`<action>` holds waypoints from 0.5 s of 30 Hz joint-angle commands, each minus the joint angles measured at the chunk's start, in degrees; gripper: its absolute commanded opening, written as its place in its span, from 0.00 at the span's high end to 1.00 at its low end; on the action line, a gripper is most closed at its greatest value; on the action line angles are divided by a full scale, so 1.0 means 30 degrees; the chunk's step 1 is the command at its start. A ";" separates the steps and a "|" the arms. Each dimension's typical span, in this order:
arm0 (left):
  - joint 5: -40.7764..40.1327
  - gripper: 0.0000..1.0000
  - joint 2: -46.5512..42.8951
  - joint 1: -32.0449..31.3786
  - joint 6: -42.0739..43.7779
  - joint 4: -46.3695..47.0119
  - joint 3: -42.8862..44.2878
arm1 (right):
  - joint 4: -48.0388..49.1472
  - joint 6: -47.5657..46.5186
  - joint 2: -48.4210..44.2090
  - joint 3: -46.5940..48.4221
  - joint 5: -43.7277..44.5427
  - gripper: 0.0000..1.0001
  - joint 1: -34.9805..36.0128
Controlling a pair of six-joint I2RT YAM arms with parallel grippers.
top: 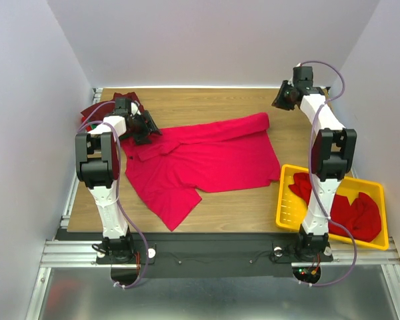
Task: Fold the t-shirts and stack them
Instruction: Fold the tshirt
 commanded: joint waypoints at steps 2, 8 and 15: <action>-0.2118 0.26 0.1135 0.0534 0.1074 -0.1806 -0.0882 | 0.0888 -0.0406 -0.0561 -0.0145 0.1795 0.59 -0.0773; -0.2089 0.26 0.1252 0.0563 0.1162 -0.1894 -0.0794 | 0.0917 -0.0580 -0.0650 -0.0469 0.1708 0.41 -0.0891; -0.2001 0.26 0.1370 0.0564 0.1133 -0.1893 -0.0765 | 0.1034 -0.0992 -0.0094 -0.0585 -0.3296 0.41 -0.0832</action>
